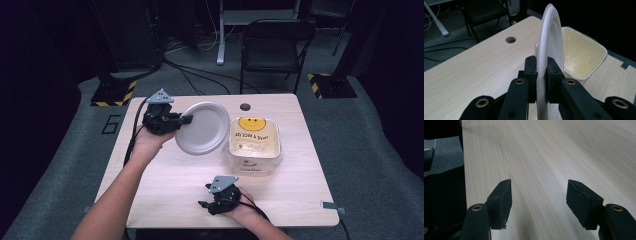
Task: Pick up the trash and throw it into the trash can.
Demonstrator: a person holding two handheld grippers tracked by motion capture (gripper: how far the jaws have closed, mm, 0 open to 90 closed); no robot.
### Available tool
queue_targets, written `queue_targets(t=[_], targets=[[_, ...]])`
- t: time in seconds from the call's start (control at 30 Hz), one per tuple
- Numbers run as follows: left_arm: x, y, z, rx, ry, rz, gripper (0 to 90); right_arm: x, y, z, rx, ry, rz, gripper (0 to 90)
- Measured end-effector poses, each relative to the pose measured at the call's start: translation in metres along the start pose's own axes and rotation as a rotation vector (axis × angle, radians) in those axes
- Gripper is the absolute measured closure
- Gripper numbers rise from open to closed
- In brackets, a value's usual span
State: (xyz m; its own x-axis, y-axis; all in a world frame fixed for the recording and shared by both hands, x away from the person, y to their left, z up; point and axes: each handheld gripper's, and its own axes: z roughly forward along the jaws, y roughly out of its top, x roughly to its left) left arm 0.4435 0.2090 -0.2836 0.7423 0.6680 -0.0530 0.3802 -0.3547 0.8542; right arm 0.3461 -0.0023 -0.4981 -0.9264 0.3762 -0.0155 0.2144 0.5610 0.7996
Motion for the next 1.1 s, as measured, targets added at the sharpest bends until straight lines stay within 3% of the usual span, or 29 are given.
queue_targets(t=[0.2, 0.4, 0.8, 1.1], targets=[[-0.013, 0.02, 0.011, 0.003, -0.012, 0.024, 81.7, 0.001, 0.0, 0.001, 0.001, 0.001, -0.016, 36.2], [-0.026, 0.035, 0.034, 0.009, -0.024, 0.039, 81.7, 0.002, 0.0, 0.0, -0.001, 0.007, -0.012, 36.1], [-0.039, 0.046, 0.071, 0.024, -0.031, 0.03, 81.7, 0.003, 0.0, 0.0, 0.001, 0.003, -0.033, 36.1], [-0.044, 0.046, 0.097, 0.042, -0.032, 0.027, 81.7, 0.004, 0.0, 0.0, -0.003, 0.006, -0.036, 36.1]])
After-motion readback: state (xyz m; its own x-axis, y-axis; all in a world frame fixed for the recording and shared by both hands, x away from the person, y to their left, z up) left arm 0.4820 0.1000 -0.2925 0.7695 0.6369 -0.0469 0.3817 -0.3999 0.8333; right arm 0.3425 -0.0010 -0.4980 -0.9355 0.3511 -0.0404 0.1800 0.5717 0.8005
